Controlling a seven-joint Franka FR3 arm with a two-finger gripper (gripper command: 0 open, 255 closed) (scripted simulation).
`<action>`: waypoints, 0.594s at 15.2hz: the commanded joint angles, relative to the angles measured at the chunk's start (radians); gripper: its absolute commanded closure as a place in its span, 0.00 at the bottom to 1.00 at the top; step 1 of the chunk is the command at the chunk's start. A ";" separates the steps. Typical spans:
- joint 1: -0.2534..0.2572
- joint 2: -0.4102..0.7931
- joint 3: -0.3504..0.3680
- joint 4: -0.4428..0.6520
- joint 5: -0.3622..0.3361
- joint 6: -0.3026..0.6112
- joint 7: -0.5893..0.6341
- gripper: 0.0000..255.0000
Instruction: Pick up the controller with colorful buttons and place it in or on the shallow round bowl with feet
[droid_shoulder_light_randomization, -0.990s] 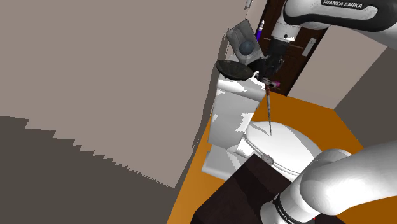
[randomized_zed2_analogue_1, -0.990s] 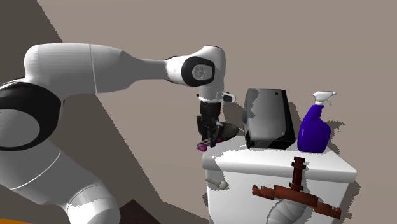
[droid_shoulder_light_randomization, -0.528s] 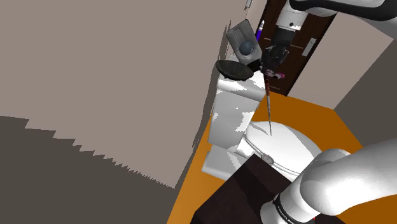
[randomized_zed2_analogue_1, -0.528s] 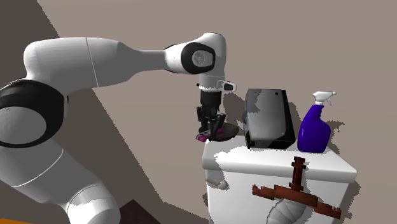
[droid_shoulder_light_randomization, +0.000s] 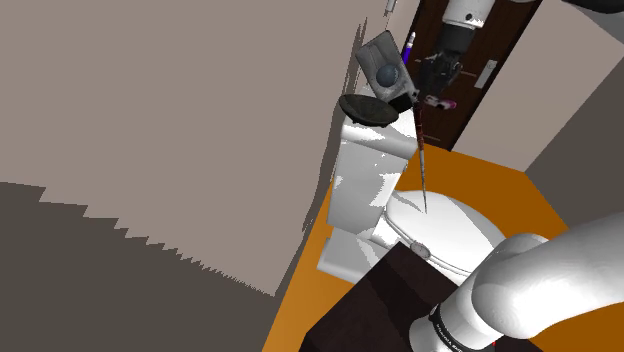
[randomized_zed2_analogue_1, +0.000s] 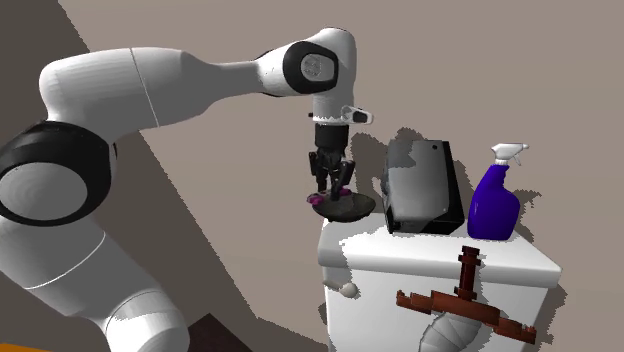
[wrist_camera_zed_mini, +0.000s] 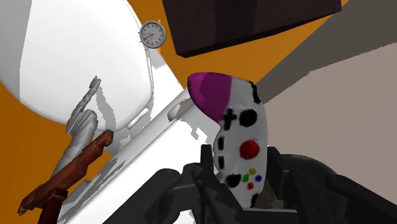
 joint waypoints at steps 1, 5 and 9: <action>0.001 0.011 -0.001 0.030 0.002 -0.019 -0.002 1.00; 0.025 0.144 0.013 0.157 0.043 -0.019 0.031 1.00; 0.043 0.291 0.022 0.316 0.085 -0.037 0.060 1.00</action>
